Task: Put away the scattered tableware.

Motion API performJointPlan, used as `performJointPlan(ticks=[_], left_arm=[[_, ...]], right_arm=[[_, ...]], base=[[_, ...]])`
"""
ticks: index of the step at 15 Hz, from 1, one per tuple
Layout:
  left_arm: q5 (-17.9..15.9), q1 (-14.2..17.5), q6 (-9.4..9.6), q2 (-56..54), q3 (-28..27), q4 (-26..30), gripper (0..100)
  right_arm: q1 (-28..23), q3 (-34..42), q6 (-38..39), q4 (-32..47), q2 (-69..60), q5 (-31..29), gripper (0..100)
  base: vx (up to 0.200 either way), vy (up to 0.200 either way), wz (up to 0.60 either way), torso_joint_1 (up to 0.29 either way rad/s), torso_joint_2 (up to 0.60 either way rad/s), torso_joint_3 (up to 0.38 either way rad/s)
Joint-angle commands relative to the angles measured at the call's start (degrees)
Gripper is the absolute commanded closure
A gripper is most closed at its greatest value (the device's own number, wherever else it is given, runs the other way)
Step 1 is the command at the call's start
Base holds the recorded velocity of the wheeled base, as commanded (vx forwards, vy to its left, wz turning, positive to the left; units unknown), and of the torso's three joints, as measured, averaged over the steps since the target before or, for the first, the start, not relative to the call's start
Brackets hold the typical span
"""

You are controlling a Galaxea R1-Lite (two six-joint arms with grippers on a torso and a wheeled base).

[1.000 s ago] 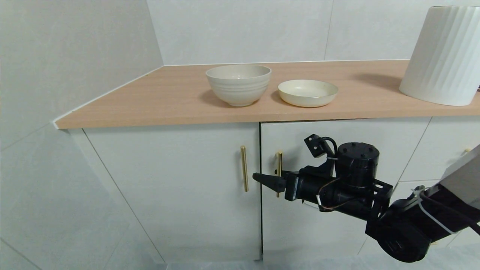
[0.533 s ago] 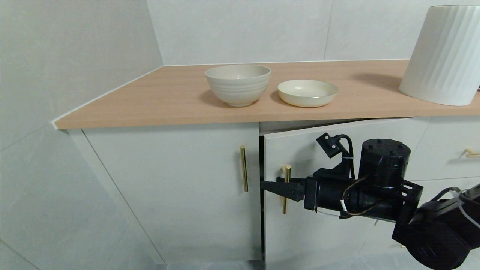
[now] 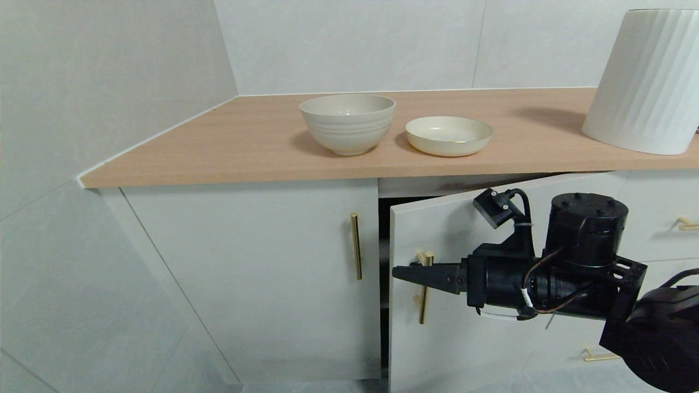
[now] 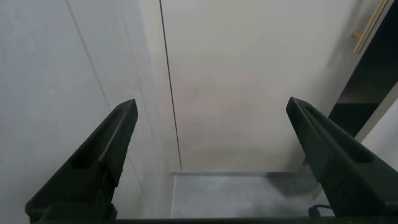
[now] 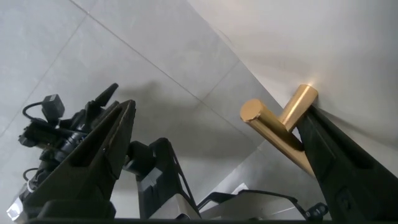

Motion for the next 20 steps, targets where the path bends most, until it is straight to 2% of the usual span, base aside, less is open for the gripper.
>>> performJointPlan(ticks=[1,5,7,10,14,15,16,17,18,19,20], left_arm=[[0.0,0.0,0.09,0.0,0.0,0.0,0],[-0.4,0.0,0.36,0.0,-0.4,-0.5,0],[-5.2,-0.2,0.27,1.1,-9.1,4.3,0],[-16.0,-0.5,0.44,10.0,-19.7,16.8,0],[-22.6,-1.3,0.53,30.4,-30.8,17.0,0],[-26.4,-3.2,0.53,39.0,-34.9,17.1,0],[-28.0,-4.7,0.53,43.0,-36.6,17.1,0],[-29.6,-7.6,0.27,47.7,-38.1,17.0,0],[-29.9,-10.6,0.18,51.8,-39.1,16.9,0],[-30.1,-12.4,-0.08,54.3,-39.7,16.2,0],[-30.1,-14.6,-0.79,58.4,-39.5,13.3,0]], right_arm=[[-0.1,0.0,-0.1,0.2,-0.7,-0.2,0],[-0.1,0.2,-0.1,0.1,-0.5,-0.2,0],[-0.1,0.2,-0.1,0.1,-0.5,-0.2,0],[-0.1,0.2,-0.1,0.1,-0.5,-0.2,0],[-0.1,0.3,-0.2,0.1,-0.5,-0.3,0],[-0.1,0.4,-0.4,0.1,-0.6,-0.4,0],[-0.1,0.4,-0.4,0.1,-0.6,-0.5,0],[-0.1,0.6,-0.4,0.1,-0.8,-0.5,0],[-0.1,0.8,-0.4,0.0,-0.8,-0.5,0],[0.0,0.9,-0.4,0.0,-0.9,-0.5,0],[0.0,0.9,-0.4,0.0,-1.0,-0.6,0]], base=[[0.000,0.000,0.00,0.000,0.00,0.000],[0.000,0.000,0.00,0.000,0.00,0.000],[0.000,0.000,0.00,0.000,0.00,0.000],[0.000,0.000,0.00,0.000,0.00,0.000],[0.000,0.000,0.00,0.000,0.00,0.000],[0.000,0.000,0.00,0.000,0.00,0.000],[0.000,0.000,0.00,0.000,0.00,0.000],[0.000,0.000,0.00,0.000,0.00,0.000],[0.000,0.000,0.00,0.000,0.00,0.000],[0.000,0.000,0.00,0.000,0.00,0.000],[0.000,0.000,0.00,0.000,0.00,0.000]])
